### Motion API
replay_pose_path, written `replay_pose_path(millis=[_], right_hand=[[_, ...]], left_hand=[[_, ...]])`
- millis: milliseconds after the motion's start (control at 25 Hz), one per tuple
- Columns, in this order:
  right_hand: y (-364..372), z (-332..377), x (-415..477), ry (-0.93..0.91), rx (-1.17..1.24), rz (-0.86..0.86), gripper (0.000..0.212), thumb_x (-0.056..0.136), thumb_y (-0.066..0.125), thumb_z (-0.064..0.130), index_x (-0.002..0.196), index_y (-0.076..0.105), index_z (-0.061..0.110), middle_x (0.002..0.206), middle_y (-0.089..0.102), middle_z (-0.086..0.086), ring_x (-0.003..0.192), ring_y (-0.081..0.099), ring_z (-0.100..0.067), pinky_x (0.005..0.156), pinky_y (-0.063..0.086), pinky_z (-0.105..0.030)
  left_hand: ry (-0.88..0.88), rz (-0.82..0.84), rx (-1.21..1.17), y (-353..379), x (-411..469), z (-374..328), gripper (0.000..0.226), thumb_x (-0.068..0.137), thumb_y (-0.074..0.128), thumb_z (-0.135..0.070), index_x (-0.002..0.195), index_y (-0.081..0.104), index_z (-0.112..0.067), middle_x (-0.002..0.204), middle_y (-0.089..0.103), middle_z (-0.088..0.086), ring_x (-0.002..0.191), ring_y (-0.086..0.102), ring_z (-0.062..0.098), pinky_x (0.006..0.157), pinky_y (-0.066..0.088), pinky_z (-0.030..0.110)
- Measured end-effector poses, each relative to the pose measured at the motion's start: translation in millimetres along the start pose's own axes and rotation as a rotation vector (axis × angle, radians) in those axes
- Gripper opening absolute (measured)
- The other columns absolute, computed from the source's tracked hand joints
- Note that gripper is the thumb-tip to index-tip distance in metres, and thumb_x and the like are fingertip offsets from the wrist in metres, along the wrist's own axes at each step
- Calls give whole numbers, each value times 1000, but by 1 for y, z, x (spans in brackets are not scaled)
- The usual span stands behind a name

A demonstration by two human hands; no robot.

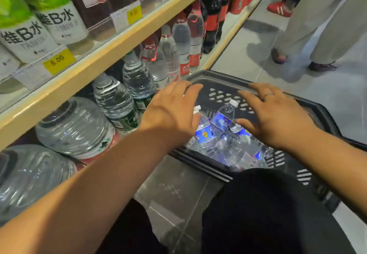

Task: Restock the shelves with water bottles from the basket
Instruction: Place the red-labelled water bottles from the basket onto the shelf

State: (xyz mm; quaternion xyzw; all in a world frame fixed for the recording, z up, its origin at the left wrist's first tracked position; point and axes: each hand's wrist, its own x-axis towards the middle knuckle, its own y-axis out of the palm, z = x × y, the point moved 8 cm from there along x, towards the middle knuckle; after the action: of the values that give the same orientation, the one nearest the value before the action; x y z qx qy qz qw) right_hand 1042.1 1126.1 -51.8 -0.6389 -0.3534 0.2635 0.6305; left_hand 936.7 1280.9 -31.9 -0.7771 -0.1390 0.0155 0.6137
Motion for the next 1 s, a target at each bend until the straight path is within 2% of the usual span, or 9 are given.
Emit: replay_pose_path(millis=[80,160,240,320,440,640,760,880,1000], right_hand=[[23,-19,-6,43,13,44,71,79,65,50,137,49,13,140,48,-22,128,44,-42,99,42,-52],[45,-38,-13,90,12,100,71,80,66,48,140,46,14,143,44,-20,130,42,-41,101,40,-49],[65,-55,-23,134,-8,169,71,84,63,48,143,41,16,148,39,-18,134,38,-39,104,38,-48],[85,-70,-34,180,-31,240,72,88,57,50,148,32,19,152,32,-17,138,32,-36,106,36,-47],[114,-83,-47,223,-33,364,72,91,49,53,151,23,22,155,24,-14,140,28,-33,107,34,-46],[153,-82,-58,218,18,510,70,92,47,53,150,19,25,156,22,-11,138,31,-32,104,37,-43],[169,-76,-63,219,100,575,70,92,46,56,150,20,26,155,23,-9,136,34,-32,102,39,-44],[176,-71,-65,228,305,582,70,90,48,57,149,27,26,153,30,-4,136,37,-28,104,40,-42],[181,-64,-72,212,509,681,86,76,62,64,147,33,24,143,46,-1,125,50,-21,104,40,-37]], left_hand=[[40,45,-11,26,12,-11,59,85,56,-32,141,43,-17,136,48,5,126,44,27,106,37,41],[145,46,31,54,22,-30,57,78,52,-34,131,54,-11,118,60,11,109,57,33,92,49,44],[221,39,50,81,28,-46,54,74,55,-34,122,60,-9,104,64,12,95,62,35,80,54,42],[226,178,31,113,34,-60,52,80,63,-36,125,56,-12,111,61,11,102,58,35,84,52,44],[208,403,29,156,37,-71,65,84,63,-49,138,40,-22,129,53,5,120,49,29,95,46,42],[280,654,140,212,32,-79,73,77,69,-54,137,41,-23,129,54,6,119,51,30,95,46,44],[296,694,234,234,31,-75,66,74,73,-50,130,48,-26,124,60,3,113,57,28,94,46,42],[309,682,255,239,36,-75,59,75,72,-51,124,52,-25,120,64,2,112,59,28,93,40,41],[289,690,186,236,37,-76,56,77,67,-57,119,53,-23,117,65,1,111,58,26,90,38,39]])
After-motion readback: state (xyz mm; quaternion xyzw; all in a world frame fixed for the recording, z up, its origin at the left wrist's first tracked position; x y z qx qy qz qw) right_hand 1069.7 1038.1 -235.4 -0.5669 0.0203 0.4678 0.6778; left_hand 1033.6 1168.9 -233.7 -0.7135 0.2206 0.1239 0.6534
